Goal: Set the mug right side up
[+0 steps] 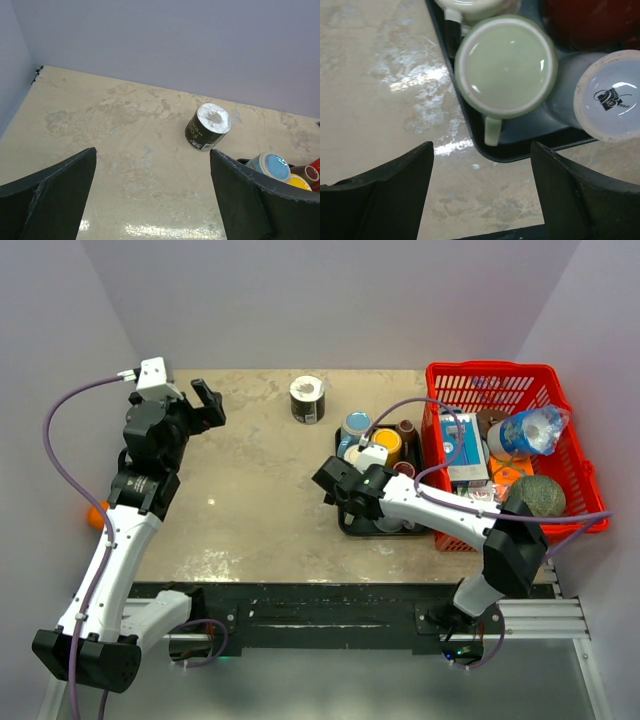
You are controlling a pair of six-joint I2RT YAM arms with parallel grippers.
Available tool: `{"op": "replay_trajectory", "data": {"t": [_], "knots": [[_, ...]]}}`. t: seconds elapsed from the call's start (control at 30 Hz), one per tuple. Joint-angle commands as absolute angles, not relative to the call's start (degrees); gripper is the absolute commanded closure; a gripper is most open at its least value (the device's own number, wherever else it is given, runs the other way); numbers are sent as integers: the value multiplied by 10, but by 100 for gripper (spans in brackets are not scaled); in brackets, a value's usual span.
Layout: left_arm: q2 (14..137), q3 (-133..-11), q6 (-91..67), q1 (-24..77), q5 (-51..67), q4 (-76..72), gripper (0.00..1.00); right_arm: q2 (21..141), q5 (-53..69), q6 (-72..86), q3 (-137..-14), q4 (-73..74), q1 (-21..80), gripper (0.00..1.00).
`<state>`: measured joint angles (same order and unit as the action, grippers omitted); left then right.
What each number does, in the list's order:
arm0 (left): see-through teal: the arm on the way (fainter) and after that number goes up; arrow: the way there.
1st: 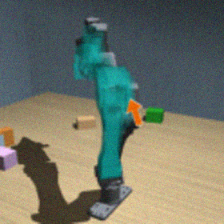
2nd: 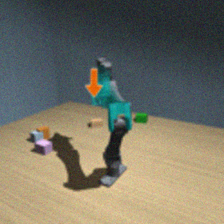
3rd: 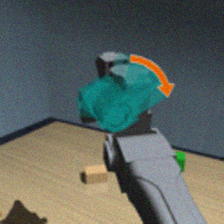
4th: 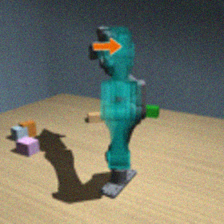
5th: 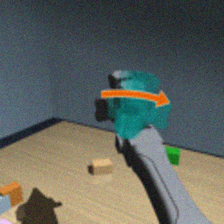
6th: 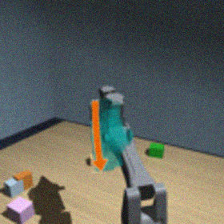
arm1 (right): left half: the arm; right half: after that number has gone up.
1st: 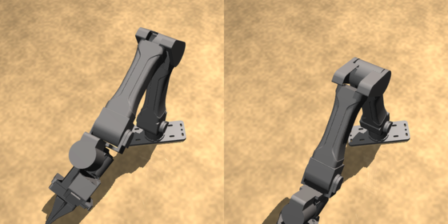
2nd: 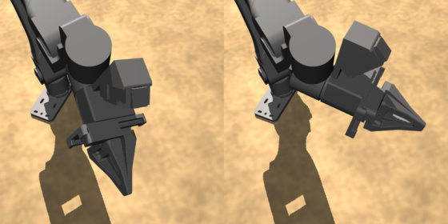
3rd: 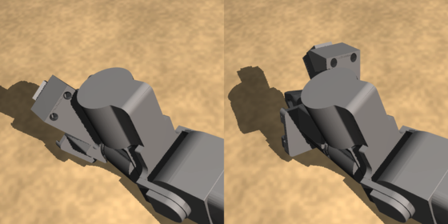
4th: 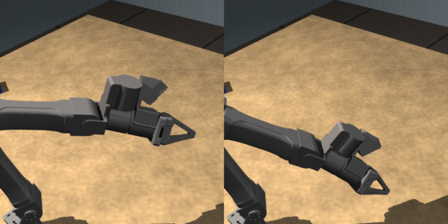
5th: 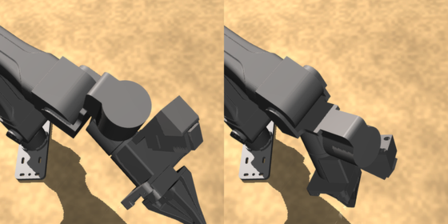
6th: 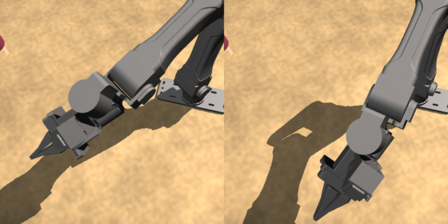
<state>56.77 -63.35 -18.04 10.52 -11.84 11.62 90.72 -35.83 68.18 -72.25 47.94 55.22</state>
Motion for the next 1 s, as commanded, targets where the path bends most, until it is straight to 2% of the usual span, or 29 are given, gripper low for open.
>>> {"op": "replay_trajectory", "data": {"t": [0.0, 0.2, 0.23, 0.4, 0.43, 0.5, 0.6, 0.67, 0.73, 0.83, 0.97], "knots": [[563, -633, -186, 103, -69, 84, 1, 929, -353, 720, -702, 428, 532, 23], [561, -638, -158, 103, -115, 87, 1, 967, -358, 715, -702, 423, 527, 30], [561, -639, -156, 103, -123, 91, 1, 969, -358, 715, -700, 418, 526, 36], [562, -634, -156, 103, -136, 94, 1, 985, -367, 713, -699, 418, 523, 54], [562, -632, -157, 103, -136, 94, 1, 989, -370, 711, -700, 424, 522, 64], [562, -631, -158, 103, -133, 93, 1, 1004, -376, 722, -707, 437, 523, 71], [562, -629, -158, 103, -129, 93, 1, 1011, -375, 726, -707, 447, 523, 68], [562, -628, -158, 103, -129, 92, 1, 1013, -375, 726, -708, 448, 519, 61], [562, -627, -159, 103, -128, 93, 1, 1016, -379, 733, -706, 453, 519, 57], [561, -625, -160, 103, -128, 93, 1, 1017, -376, 740, -701, 451, 514, 60], [561, -625, -159, 103, -129, 93, 1, 1013, -383, 742, -703, 454, 514, 75]]}}
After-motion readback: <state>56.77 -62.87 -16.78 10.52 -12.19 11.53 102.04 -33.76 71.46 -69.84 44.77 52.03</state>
